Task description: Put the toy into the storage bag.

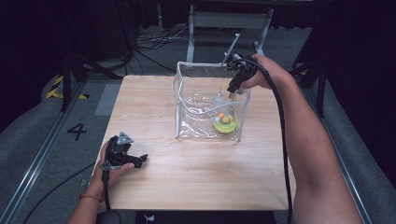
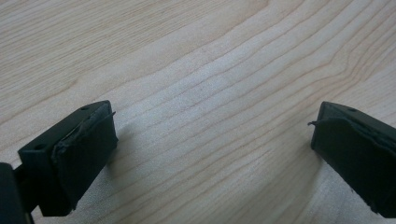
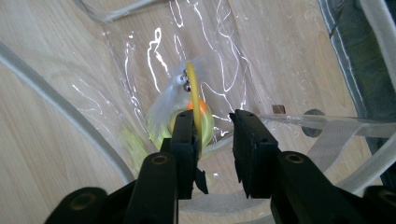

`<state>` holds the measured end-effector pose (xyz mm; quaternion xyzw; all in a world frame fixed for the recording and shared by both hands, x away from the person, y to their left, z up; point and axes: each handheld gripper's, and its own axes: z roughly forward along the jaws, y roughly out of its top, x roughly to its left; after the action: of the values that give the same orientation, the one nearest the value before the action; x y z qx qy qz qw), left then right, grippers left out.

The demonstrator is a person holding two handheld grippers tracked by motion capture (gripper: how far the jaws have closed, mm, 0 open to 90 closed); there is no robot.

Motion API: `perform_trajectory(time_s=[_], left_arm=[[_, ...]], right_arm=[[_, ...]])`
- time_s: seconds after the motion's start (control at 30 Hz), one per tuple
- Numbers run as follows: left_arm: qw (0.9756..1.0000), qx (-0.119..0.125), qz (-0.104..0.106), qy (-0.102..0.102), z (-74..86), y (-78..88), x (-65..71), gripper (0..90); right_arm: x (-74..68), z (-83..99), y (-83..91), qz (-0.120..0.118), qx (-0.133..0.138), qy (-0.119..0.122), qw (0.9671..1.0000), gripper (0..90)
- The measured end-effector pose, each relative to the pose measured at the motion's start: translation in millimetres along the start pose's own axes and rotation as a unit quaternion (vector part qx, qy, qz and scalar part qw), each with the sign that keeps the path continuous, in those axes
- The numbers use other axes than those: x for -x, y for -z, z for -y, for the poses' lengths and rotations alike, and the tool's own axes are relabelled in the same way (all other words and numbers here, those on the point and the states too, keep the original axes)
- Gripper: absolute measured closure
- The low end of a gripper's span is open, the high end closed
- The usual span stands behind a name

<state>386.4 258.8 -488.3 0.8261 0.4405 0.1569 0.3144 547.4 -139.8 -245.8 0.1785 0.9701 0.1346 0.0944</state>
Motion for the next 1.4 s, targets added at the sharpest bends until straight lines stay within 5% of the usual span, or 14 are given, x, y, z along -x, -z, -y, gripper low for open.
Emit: perform_trajectory(time_s=[0.17,0.7,1.4], left_arm=[[1.0,0.0,0.0,0.0,0.0,0.0,-0.1,0.5],[1.0,0.0,0.0,0.001,0.0,0.0,0.2,0.6],[1.0,0.0,0.0,0.001,0.1,0.1,0.3,0.6]], right_arm=[[0.7,6.3,3.0,0.015,0.013,-0.017,0.9997,61.5],[-11.2,21.0,21.8,0.039,0.06,-0.018,0.9973,52.0],[-40.7,72.7,43.2,0.075,0.097,-0.033,0.9919,33.8]])
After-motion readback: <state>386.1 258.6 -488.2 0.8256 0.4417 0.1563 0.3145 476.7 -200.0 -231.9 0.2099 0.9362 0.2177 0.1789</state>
